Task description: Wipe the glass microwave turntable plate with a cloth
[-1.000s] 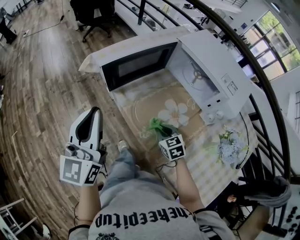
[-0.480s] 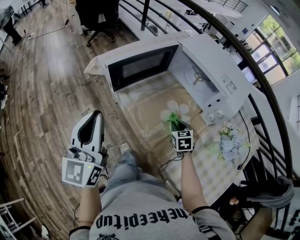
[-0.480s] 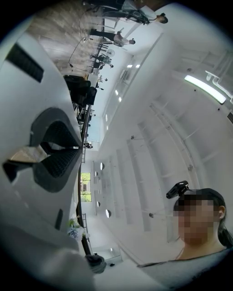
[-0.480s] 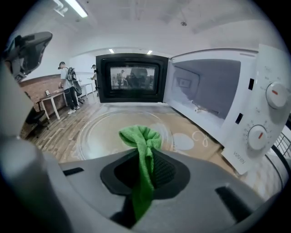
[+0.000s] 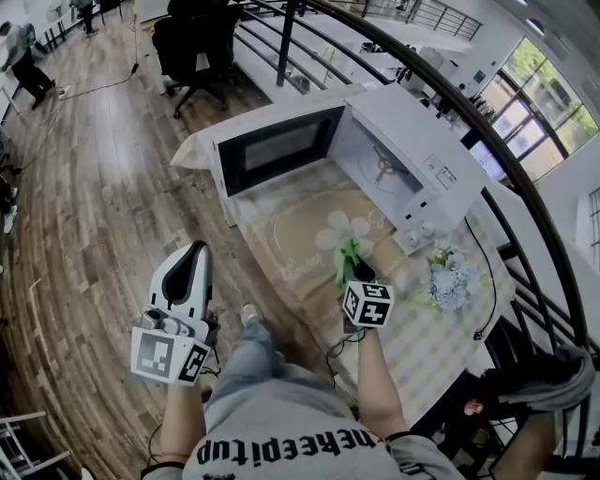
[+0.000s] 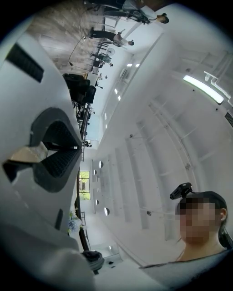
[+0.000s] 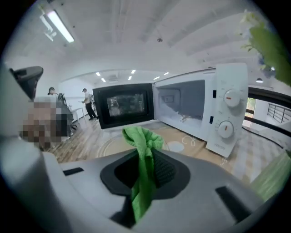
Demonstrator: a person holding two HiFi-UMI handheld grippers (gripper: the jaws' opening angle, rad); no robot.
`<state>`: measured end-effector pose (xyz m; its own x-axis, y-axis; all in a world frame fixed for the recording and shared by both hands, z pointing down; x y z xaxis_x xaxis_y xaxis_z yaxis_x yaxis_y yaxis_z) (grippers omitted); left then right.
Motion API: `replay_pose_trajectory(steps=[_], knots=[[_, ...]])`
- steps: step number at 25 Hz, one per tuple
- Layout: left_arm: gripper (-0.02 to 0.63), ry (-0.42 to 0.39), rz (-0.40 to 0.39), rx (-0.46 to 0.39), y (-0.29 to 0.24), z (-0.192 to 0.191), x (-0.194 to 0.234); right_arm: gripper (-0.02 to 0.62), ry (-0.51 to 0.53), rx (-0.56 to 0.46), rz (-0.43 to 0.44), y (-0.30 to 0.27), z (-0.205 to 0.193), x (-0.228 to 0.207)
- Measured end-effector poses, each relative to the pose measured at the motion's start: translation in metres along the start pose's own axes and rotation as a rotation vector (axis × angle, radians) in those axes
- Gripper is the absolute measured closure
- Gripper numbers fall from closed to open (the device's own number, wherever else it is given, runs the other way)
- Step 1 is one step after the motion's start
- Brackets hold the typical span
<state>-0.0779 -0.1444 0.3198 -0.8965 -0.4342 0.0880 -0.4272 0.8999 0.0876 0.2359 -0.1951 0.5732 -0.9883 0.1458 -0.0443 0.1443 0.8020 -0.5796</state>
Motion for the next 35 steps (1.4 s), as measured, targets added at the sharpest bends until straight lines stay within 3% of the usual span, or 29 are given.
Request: replay_pose_trajectory(steps=[14,26,35], knots=[[0.589,-0.014,-0.141,-0.018,-0.007,0.017,-0.035,0.541,-0.02,-0.282,0.039,0.114,0.053,0.04],[0.589,-0.022,-0.292,-0.024,-0.008,0.038,-0.044,0.541,-0.016,-0.443,-0.063,0.194,0.089,0.069],[0.589,-0.016,-0.347,-0.014,-0.002,0.039,-0.044,0.541,-0.034,-0.544,-0.126,0.248,0.105,0.082]])
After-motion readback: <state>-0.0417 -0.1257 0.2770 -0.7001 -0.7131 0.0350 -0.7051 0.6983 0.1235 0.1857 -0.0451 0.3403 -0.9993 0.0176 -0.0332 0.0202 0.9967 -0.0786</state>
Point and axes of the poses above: the fingertips, and each gripper's own axes: y backward along the fingers, x to its left, z out of its top, the point moved 1 cm from there along y, backward along the fingers, and after that the axes turned 4 degrees about x, right-handed, at the moved point
